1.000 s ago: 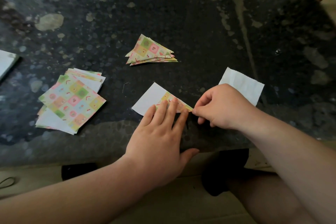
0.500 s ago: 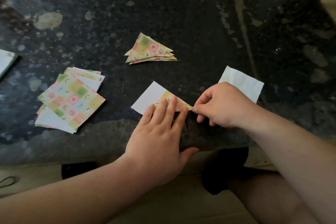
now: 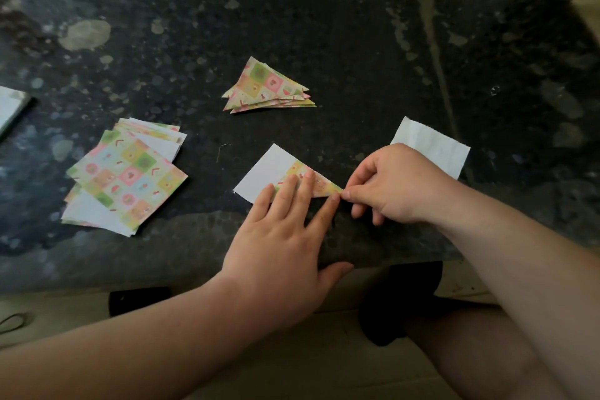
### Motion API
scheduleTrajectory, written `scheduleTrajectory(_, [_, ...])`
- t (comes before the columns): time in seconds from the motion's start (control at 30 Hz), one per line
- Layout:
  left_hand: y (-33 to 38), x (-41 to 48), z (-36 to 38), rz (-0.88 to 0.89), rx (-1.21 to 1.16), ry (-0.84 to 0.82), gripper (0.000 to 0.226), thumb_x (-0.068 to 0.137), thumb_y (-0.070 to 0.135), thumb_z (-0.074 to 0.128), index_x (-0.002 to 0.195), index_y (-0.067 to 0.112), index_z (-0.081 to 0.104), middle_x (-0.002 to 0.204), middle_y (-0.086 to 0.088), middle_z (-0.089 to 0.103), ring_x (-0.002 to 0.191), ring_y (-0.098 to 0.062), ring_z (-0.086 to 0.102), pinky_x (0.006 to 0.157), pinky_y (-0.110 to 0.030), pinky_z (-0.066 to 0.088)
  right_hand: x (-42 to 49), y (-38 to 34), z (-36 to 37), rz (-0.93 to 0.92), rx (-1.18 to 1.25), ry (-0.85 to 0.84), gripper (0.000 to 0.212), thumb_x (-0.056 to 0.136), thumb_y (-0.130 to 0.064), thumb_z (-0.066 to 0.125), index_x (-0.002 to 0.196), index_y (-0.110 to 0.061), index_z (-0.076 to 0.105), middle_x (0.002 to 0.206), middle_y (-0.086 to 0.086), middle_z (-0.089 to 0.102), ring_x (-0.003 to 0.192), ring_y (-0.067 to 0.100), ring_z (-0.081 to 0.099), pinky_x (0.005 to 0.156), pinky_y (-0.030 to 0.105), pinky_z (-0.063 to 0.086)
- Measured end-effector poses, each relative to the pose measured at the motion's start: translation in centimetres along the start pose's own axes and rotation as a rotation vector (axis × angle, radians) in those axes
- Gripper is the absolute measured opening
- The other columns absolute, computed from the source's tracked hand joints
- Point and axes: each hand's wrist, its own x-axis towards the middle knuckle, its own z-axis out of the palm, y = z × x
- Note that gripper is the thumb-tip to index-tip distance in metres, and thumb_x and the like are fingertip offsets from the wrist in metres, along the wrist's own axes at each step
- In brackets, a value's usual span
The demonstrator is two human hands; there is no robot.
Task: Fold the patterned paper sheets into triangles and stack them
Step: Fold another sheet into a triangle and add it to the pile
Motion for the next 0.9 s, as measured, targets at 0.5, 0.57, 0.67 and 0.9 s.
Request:
scheduleTrajectory(0.5, [-0.07, 0.16, -0.19, -0.014, 0.0, 0.0, 0.089, 0.088, 0.081, 0.031, 0.156, 0.024, 0.039, 0.163, -0.018, 0.032, 0.15, -0.035, 0.03, 0.122, -0.054, 0.023, 0.48, -0.24, 0.09, 0.087, 0.101, -0.026, 0.014, 0.097, -0.027, 0.071, 0.087, -0.018, 0.076, 0.069, -0.003, 0.077, 0.056, 0.011, 0.072, 0.05, 0.022, 0.05])
scheduleTrajectory(0.57, [-0.11, 0.19, -0.28, -0.013, 0.003, -0.002, 0.089, 0.088, 0.081, 0.03, 0.157, 0.025, 0.038, 0.163, -0.017, 0.031, 0.151, -0.034, 0.029, 0.123, -0.053, 0.022, 0.48, -0.3, 0.06, 0.114, 0.129, -0.024, 0.013, 0.096, -0.025, 0.072, 0.088, -0.016, 0.076, 0.069, -0.001, 0.077, 0.055, 0.012, 0.072, 0.047, 0.021, 0.048])
scheduleTrajectory(0.67, [-0.16, 0.29, -0.48, -0.017, -0.001, -0.012, 0.089, 0.088, 0.082, 0.028, 0.157, 0.026, 0.037, 0.164, -0.016, 0.03, 0.151, -0.034, 0.027, 0.124, -0.054, 0.02, 0.44, -0.3, 0.15, 0.141, 0.184, -0.029, 0.011, 0.095, -0.022, 0.074, 0.088, -0.014, 0.075, 0.068, 0.001, 0.076, 0.054, 0.013, 0.072, 0.047, 0.021, 0.049])
scheduleTrajectory(0.9, [-0.57, 0.33, -0.77, -0.025, -0.021, -0.016, 0.087, 0.087, 0.084, 0.028, 0.156, 0.033, 0.037, 0.165, -0.011, 0.03, 0.151, -0.031, 0.025, 0.124, -0.055, 0.017, 0.48, -0.23, 0.01, 0.184, 0.269, -0.04, 0.012, 0.093, -0.018, 0.076, 0.089, -0.006, 0.074, 0.07, 0.007, 0.077, 0.055, 0.015, 0.072, 0.05, 0.023, 0.053])
